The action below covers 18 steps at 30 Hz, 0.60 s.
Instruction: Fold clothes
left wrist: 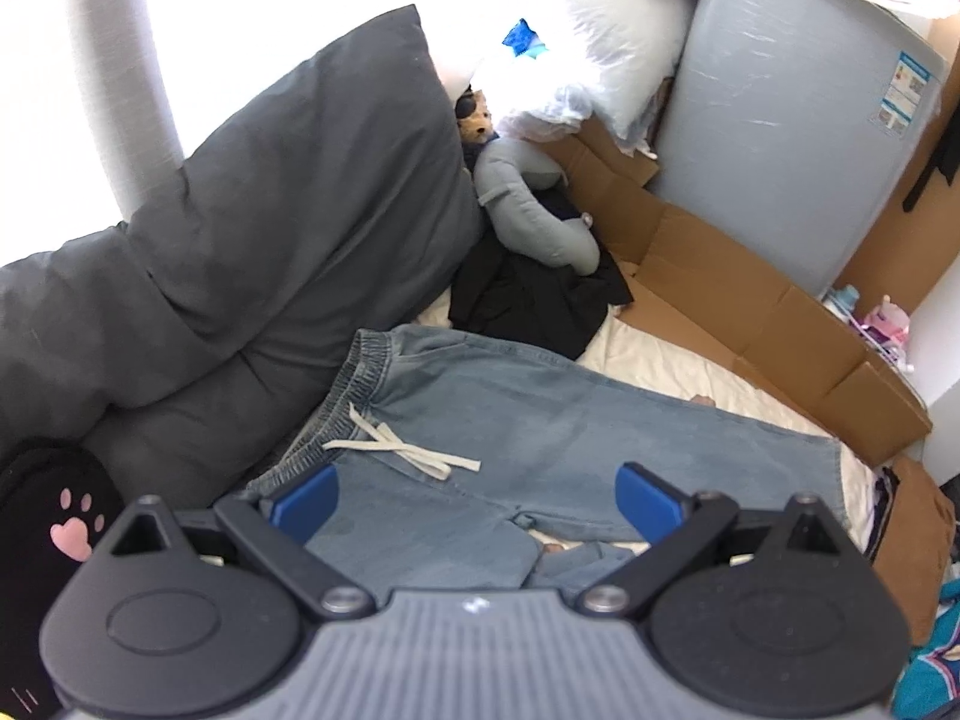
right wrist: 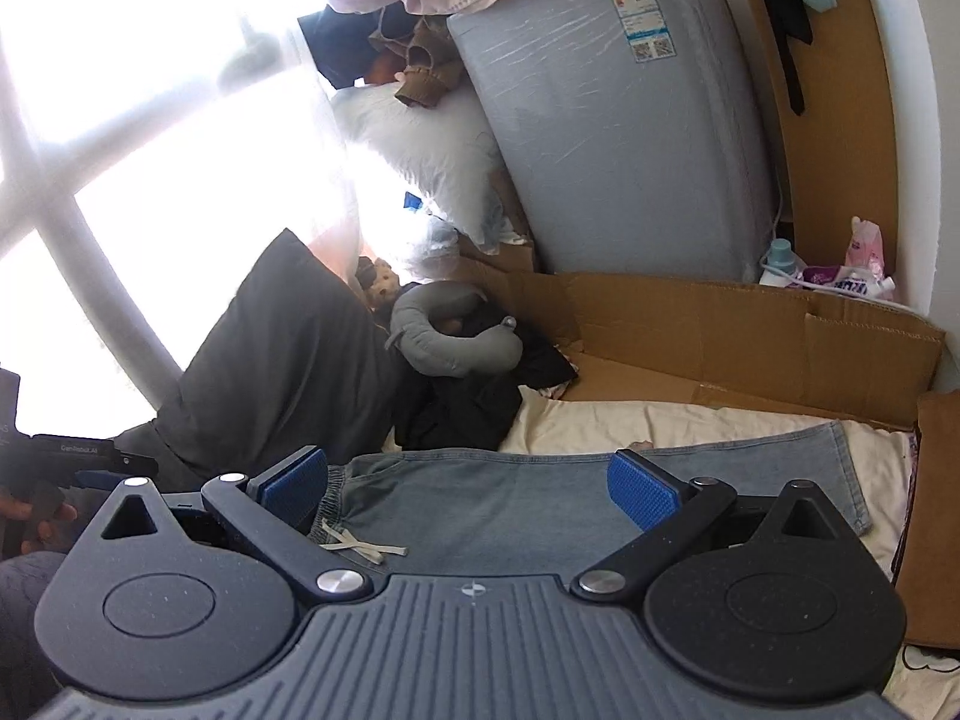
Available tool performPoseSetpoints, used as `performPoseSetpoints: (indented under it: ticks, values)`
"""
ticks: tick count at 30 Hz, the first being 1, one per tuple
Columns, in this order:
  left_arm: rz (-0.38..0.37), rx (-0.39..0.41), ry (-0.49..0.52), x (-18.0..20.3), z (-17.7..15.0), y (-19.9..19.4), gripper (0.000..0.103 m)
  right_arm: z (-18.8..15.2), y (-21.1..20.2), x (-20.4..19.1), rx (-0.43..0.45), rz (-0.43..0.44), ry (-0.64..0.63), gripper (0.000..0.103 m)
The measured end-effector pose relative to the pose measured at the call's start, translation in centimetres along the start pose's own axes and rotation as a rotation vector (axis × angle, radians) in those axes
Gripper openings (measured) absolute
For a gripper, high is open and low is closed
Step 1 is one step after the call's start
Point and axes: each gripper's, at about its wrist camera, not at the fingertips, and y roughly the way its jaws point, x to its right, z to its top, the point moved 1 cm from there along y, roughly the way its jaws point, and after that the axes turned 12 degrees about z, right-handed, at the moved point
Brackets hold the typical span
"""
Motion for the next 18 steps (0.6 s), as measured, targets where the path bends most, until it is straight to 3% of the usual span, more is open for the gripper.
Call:
performPoseSetpoints:
  ticks: [9, 18]
  values:
    - [-0.001, 0.027, 0.006, -0.7, -2.6, 4.7, 0.100, -4.9, 4.2, 3.3, -0.013, -0.018, 0.107, 0.103]
    - [-0.015, 0.043, -0.027, -2.7, -4.7, 9.3, 0.099, -10.1, 10.6, 2.7, -0.188, -0.032, 0.088, 0.103]
